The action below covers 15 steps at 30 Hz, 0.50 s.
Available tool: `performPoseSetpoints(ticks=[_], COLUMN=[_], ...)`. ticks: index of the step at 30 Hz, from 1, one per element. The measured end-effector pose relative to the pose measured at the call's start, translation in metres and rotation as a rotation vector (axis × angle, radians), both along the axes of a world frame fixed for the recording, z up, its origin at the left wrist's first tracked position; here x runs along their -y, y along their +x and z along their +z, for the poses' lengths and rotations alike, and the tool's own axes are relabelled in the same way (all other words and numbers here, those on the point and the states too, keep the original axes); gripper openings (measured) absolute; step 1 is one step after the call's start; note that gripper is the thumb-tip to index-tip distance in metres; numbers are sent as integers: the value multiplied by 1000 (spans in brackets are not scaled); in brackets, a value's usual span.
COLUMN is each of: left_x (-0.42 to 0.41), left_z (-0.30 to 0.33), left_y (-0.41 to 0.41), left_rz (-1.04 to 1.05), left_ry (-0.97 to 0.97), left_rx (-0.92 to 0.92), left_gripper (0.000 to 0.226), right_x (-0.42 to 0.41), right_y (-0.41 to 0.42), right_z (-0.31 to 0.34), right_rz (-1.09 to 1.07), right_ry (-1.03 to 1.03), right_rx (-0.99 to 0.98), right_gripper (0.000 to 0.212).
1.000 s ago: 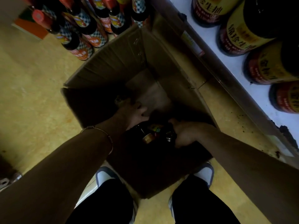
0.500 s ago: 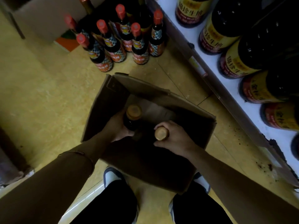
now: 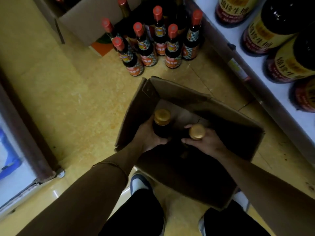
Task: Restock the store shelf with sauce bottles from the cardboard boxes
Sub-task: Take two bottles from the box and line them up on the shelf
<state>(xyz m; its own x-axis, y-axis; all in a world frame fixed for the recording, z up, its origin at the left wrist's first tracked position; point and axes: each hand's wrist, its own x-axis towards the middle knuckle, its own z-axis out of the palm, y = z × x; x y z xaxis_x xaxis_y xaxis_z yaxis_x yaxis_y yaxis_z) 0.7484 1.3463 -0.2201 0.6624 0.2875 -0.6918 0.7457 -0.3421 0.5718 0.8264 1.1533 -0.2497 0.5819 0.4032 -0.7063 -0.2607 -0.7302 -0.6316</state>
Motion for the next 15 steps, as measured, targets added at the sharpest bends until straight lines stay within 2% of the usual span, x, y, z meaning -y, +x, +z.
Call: performPoseSetpoints(ticks=[3,7,12,15], left_x=[2,4,1,1], left_z=[12,50,140,202], left_y=[3,8,11,11], left_rz=[-25,-73,-36,0], left_ry=[17,41,-17,-73], left_rx=[-22,-18,40,102], left_gripper=[91,89,100,75], right_x=[12,15,3,-7], right_y=[2,12,24,35], right_z=[20,76,174,245], right_rz=[-104,14,-27,-5], right_ry=[4,1,39,71], right_rx=[32,69,163,192], right_gripper=[40,32,24,22])
